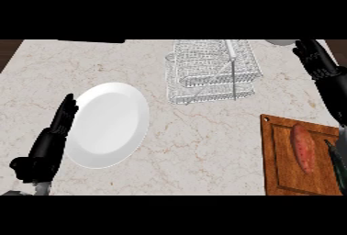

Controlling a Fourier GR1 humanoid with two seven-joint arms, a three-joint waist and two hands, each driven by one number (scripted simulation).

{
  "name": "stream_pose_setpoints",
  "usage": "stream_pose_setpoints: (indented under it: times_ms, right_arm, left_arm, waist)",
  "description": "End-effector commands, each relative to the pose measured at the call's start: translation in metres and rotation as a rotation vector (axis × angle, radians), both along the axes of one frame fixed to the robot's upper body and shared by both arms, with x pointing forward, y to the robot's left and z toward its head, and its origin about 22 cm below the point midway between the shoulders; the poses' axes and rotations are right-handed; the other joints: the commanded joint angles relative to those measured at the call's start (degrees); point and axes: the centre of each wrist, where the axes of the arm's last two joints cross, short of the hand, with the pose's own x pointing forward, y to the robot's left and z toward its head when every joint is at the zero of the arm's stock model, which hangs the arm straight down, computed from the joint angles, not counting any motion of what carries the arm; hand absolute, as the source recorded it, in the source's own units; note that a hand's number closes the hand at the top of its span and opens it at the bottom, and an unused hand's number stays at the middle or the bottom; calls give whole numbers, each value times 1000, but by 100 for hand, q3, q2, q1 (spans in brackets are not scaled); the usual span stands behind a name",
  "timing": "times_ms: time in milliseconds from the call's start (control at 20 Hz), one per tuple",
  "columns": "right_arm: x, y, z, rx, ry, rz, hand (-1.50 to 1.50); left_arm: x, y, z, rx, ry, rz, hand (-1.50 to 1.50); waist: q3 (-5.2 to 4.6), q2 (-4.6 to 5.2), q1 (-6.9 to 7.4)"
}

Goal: Pick the eggplant from the cutting board and place it in the tiered basket

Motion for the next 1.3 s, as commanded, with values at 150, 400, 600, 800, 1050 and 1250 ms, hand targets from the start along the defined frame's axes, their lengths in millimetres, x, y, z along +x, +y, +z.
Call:
stream_pose_setpoints:
  times_ms: [150,400,600,800,1050,1250]
  right_arm:
    - [-15,-87,-34,462,100,-27,150]
    - [-46,-143,-99,716,387,-238,-150]
    - [-58,-137,-132,964,439,54,-150]
    - [-82,-207,-98,888,382,183,-150]
    - [-102,-269,-10,499,422,249,-150]
    - [-99,-273,63,146,470,338,-150]
  left_arm:
    - [4,-12,2,-51,-51,62,0]
    - [10,-26,7,-92,-66,41,0]
    - [12,-35,2,-106,-45,48,0]
    - [16,-44,3,-105,-41,41,0]
    - [19,-56,2,-107,-46,29,0]
    - [19,-61,-1,-111,-41,25,0]
  waist:
    - [285,-88,-432]
    - [304,34,-465]
    - [308,-54,-528]
    - [287,-85,-467]
    - [267,-79,-338]
    - [264,-75,-286]
